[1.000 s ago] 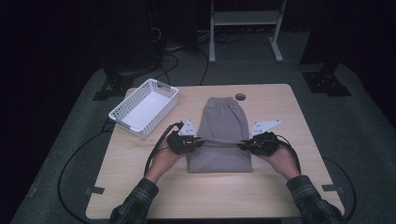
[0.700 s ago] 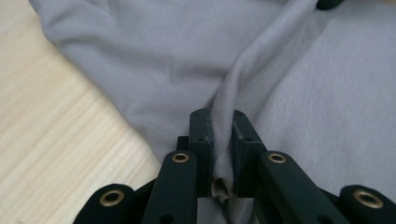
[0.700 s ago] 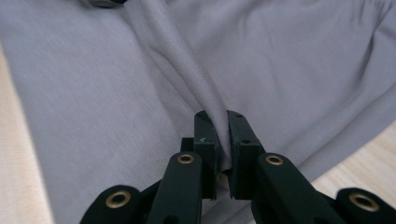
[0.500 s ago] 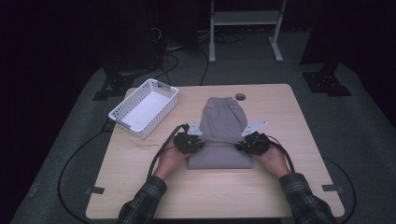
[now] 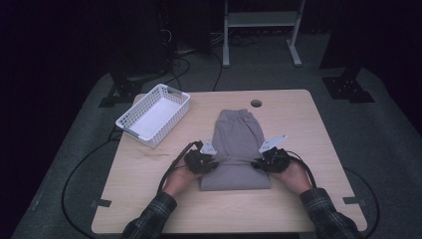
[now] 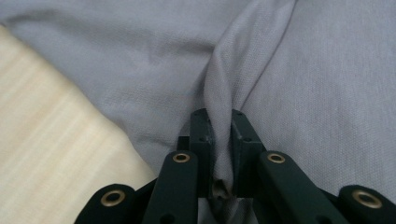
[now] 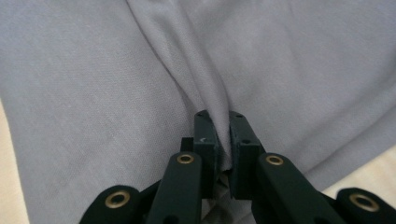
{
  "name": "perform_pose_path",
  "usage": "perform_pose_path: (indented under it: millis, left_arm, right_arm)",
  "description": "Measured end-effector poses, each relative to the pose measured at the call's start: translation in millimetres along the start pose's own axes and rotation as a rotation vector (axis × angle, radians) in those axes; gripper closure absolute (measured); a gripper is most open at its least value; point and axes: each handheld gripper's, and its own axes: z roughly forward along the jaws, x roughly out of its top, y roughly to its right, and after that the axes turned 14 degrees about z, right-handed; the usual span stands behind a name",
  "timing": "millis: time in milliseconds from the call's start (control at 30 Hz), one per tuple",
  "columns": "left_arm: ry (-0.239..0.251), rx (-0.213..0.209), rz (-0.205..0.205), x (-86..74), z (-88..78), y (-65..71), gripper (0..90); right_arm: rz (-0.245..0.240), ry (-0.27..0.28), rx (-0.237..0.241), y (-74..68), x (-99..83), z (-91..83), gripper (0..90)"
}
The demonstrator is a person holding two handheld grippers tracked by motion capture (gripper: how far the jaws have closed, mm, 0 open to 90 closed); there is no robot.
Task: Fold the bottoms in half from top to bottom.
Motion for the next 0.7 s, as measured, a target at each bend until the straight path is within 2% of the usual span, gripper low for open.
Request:
perform_pose_path:
  millis: [67, 167, 267, 367, 533, 700]
  left_arm:
    - [-0.006, -0.009, 0.017, 0.3, -3.0, 9.6, 82.1]
    - [-0.016, -0.016, 0.031, 0.6, -5.8, 16.3, 82.1]
    - [-0.015, -0.037, 0.035, 0.0, -10.4, 27.9, 82.1]
    - [-0.015, -0.050, 0.040, -0.8, -12.8, 32.2, 82.1]
    - [-0.002, -0.093, 0.023, -5.0, -19.4, 43.5, 82.1]
    - [0.007, -0.116, 0.032, -8.0, -25.9, 57.6, 82.1]
  right_arm:
    - [-0.014, -0.017, 0.010, -6.5, -4.8, -4.1, 83.5]
    - [-0.033, -0.030, 0.017, -13.4, -9.4, -7.4, 83.5]
    - [-0.037, -0.044, 0.021, -20.2, -14.0, -11.1, 83.5]
    - [-0.046, -0.049, 0.033, -24.5, -18.0, -13.5, 83.5]
    - [-0.063, -0.062, 0.049, -36.3, -26.2, -18.5, 83.5]
    - [-0.078, -0.074, 0.076, -46.2, -34.3, -23.4, 83.5]
